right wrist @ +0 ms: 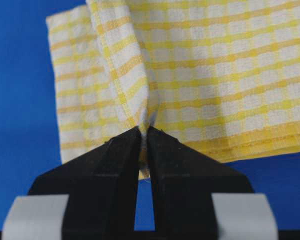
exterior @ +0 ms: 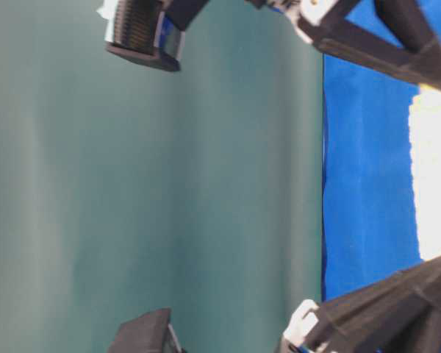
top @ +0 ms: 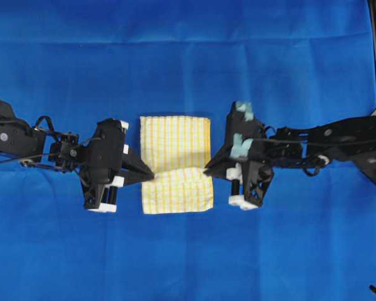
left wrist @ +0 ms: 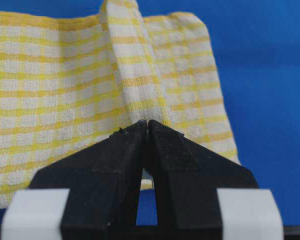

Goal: Fold the yellow towel.
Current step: 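Release the towel and open both grippers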

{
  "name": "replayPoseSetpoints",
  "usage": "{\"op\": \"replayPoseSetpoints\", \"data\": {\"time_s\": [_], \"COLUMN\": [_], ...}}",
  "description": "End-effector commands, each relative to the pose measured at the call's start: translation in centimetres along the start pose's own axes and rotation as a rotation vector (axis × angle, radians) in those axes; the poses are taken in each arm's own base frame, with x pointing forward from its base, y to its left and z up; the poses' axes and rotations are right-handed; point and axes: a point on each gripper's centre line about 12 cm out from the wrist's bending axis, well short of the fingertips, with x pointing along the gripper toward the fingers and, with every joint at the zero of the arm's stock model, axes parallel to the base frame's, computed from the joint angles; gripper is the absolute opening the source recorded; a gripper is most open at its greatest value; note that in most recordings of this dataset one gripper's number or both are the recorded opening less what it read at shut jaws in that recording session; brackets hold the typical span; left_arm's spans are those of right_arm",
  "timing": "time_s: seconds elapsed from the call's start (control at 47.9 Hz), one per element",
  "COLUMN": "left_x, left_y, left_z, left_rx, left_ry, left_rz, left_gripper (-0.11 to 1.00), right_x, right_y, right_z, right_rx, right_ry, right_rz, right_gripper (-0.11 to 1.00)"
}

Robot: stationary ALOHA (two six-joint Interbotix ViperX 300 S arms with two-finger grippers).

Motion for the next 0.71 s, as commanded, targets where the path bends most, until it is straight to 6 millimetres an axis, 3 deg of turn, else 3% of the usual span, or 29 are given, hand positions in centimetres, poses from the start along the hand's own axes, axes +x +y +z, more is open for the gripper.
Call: {"op": "replayPoseSetpoints", "data": {"time_s": [0.0, 0.48, 0.564, 0.689], "left_x": [0.2, 1.5, 1.4, 0.8], "left_y": [-0.4, -0.4, -0.4, -0.4], "left_z": [0.8, 0.4, 0.4, 0.6], "left_rx": [0.003, -0.037, -0.057, -0.061], "left_ry": [-0.026, -0.002, -0.001, 0.007], "left_rz": [-0.009, -0.007, -0.007, -0.008], "left_gripper": [0.02, 0.04, 0.16, 0.52], "right_x": [0.3, 0.8, 0.8, 0.7], "right_y": [0.7, 1.2, 1.4, 1.7], "right_z": [0.5, 0.1, 0.2, 0.7], "right_rx": [-0.005, -0.012, -0.007, 0.007], "right_ry": [-0.013, 0.005, 0.003, -0.009], "right_rz": [0.014, 0.020, 0.024, 0.033], "right_gripper": [0.05, 0.05, 0.11, 0.46]}}
